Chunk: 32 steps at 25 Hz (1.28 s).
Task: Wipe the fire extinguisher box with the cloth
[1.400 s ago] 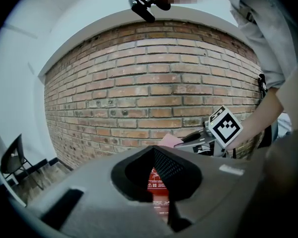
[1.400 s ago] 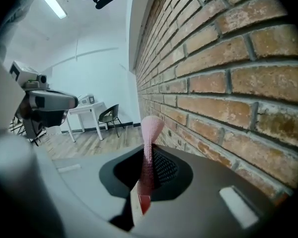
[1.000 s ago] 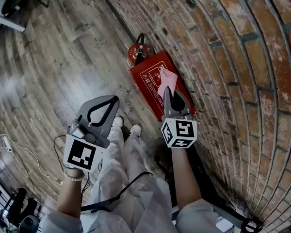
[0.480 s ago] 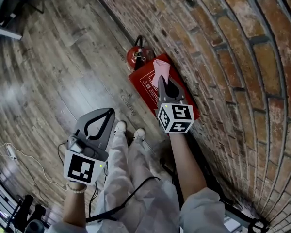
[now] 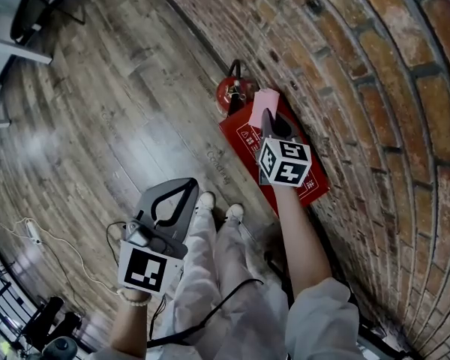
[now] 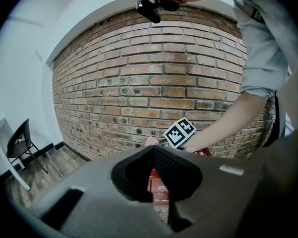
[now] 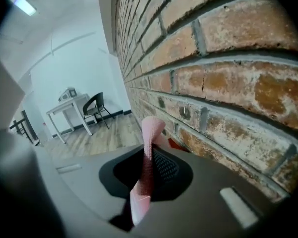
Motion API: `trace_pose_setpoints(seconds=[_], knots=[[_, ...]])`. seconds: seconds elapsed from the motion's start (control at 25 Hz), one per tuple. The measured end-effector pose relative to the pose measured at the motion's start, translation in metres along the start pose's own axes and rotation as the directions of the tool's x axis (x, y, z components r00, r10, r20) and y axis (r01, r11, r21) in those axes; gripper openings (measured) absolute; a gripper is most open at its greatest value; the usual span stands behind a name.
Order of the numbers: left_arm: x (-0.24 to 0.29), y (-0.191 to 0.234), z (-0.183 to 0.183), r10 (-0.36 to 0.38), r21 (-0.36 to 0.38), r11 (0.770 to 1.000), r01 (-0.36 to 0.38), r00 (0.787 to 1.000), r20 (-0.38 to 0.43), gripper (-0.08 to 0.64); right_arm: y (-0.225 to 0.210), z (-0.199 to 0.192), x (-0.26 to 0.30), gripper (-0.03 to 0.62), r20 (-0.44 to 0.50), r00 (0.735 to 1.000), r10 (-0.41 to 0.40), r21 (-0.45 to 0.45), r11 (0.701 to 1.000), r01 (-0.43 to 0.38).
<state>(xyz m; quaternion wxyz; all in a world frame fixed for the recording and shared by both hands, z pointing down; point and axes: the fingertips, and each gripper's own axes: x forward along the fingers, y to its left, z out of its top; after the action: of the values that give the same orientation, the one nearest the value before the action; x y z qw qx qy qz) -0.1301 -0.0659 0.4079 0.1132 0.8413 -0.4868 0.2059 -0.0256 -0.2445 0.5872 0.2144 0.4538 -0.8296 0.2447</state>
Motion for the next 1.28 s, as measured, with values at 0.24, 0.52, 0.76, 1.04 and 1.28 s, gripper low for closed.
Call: trace_pose_setpoints(seconds=[0.24, 0.52, 0.76, 1.04, 1.28], knots=[[0.004, -0.004, -0.001, -0.013, 0.015, 1.000, 0.014, 1.000, -0.005, -0.002, -0.014, -0.012, 0.013, 0.026, -0.099, 0.994, -0.055, -0.069, 0.996, 0.048], [0.011, -0.013, -0.003, -0.033, 0.016, 0.999, 0.033, 0.999, -0.012, -0.002, -0.027, -0.018, 0.015, 0.026, -0.123, 0.988, -0.088, -0.067, 0.995, 0.080], [0.016, -0.018, -0.001, -0.047, 0.028, 0.998, 0.047, 0.999, -0.007, -0.002, -0.035, -0.025, 0.009, 0.026, -0.125, 0.986, -0.114, -0.072, 0.992, 0.106], [0.026, -0.022, 0.001, -0.070, 0.040, 0.997, 0.070, 0.998, -0.009, -0.002, -0.043, -0.034, 0.000, 0.026, -0.130, 0.983, -0.128, -0.065, 0.991, 0.120], [0.032, -0.029, 0.004, -0.094, 0.057, 0.994, 0.094, 0.996, 0.002, -0.002, -0.051, -0.039, -0.010, 0.026, -0.134, 0.981, -0.143, -0.056, 0.989, 0.136]])
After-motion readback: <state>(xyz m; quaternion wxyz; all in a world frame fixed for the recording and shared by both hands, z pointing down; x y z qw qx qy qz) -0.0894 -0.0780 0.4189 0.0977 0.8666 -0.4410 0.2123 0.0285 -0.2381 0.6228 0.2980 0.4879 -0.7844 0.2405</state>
